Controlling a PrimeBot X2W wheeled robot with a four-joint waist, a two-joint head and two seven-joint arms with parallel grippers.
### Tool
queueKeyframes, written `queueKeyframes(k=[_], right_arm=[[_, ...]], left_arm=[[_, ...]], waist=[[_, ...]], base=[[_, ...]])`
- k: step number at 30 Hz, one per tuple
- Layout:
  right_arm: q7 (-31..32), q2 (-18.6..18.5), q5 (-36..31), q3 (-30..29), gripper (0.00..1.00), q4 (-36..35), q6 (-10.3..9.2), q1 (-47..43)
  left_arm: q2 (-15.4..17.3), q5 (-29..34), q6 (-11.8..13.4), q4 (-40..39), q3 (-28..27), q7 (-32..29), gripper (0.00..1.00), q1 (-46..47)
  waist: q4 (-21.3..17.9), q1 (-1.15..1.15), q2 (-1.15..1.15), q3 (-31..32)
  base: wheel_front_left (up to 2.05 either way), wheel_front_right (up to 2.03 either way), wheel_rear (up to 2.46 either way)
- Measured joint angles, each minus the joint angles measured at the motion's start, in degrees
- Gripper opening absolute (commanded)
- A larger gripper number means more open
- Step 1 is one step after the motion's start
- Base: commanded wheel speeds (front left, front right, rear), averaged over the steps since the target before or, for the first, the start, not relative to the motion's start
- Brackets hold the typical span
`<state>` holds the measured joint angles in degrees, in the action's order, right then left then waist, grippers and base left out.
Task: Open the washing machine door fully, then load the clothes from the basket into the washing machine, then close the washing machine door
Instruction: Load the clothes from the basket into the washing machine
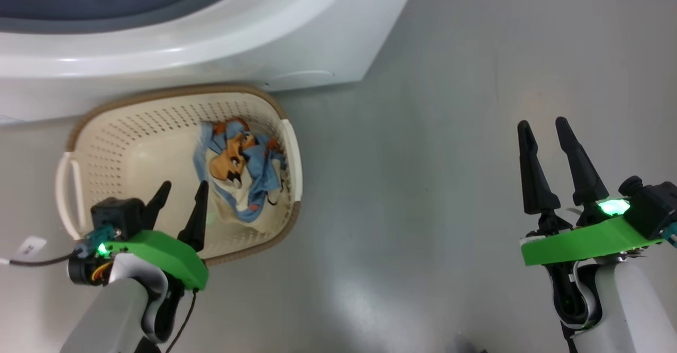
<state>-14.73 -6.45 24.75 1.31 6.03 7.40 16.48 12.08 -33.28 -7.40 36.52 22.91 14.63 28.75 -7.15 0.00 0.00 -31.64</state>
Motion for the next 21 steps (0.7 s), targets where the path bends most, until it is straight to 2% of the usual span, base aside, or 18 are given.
queueKeyframes(k=[9,21], right_arm=[[0.0,1.15,-0.09,1.22,1.0,-0.82,0.0,2.85],[0.0,2.26,-0.56,2.5,1.0,-1.51,0.0,4.06]], left_arm=[[3.19,-7.11,0.0,6.22,11.27,0.0,1.0,7.71],[6.7,-18.44,0.0,11.36,25.1,0.01,1.0,14.37]], waist=[[-3.94,0.0,0.0,-6.92],[-7.81,0.01,0.0,-12.51]], base=[[0.0,0.0,0.0],[0.0,0.0,0.0]])
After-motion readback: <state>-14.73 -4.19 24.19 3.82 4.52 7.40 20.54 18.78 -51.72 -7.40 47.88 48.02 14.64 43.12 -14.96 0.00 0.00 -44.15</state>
